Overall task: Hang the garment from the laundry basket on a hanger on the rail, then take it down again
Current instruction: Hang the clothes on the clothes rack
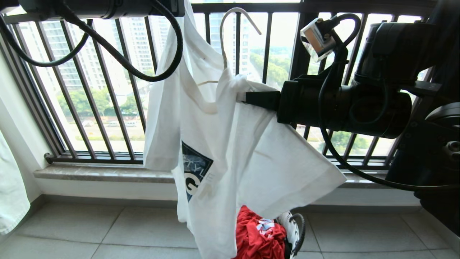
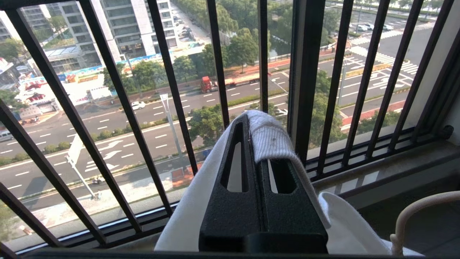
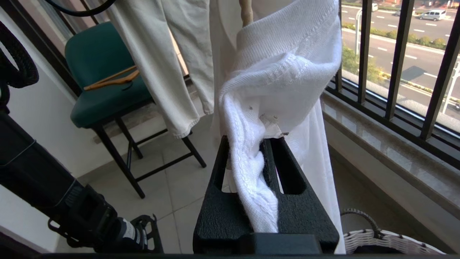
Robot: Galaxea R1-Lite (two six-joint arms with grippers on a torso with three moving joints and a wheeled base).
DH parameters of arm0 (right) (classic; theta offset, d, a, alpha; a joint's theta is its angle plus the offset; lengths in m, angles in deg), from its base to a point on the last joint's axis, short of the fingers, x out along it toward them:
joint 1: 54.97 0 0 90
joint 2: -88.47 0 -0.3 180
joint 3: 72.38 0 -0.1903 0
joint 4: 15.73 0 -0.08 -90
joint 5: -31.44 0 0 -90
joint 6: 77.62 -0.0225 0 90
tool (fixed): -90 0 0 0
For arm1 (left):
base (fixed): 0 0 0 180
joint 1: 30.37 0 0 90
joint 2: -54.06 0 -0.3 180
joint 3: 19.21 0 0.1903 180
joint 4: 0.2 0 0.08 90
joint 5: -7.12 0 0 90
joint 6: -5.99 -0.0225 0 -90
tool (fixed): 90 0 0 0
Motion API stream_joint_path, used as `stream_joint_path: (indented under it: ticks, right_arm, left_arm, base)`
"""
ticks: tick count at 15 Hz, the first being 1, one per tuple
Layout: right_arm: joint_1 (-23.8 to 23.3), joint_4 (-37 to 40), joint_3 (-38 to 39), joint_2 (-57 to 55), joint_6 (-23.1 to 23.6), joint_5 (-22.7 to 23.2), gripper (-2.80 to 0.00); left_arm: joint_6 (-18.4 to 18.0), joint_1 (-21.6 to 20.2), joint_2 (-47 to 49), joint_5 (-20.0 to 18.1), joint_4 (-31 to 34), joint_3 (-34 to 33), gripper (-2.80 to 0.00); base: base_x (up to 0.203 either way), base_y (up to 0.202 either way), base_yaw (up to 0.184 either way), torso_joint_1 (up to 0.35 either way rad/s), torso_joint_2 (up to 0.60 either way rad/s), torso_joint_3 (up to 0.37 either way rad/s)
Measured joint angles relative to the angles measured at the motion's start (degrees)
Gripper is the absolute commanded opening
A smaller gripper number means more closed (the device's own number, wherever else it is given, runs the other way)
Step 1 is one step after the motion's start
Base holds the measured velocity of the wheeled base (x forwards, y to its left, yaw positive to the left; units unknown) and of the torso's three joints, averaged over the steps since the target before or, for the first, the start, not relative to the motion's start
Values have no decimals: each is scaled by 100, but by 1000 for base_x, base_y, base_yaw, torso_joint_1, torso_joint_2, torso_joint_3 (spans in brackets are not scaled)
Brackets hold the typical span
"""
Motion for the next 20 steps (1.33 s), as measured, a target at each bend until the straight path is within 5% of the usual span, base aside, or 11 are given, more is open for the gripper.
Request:
stream_joint_path:
  ticks: [5, 11, 20]
  right_arm:
    - [2, 29, -5, 37, 0, 58, -280]
    - [2, 188, -5, 119, -8, 274, -280]
    - [-13, 146, -60, 202, -334, 312, -280]
  left_arm:
    - [-615, -505, -60, 12, 631, -7, -280]
    - [-1694, -1226, -43, 31, 643, 0, -280]
    - [-1823, -1343, 320, 126, 282, -11, -280]
  base:
    - [0, 0, 0, 0, 0, 0]
    - [0, 0, 0, 0, 0, 0]
    - [0, 0, 0, 0, 0, 0]
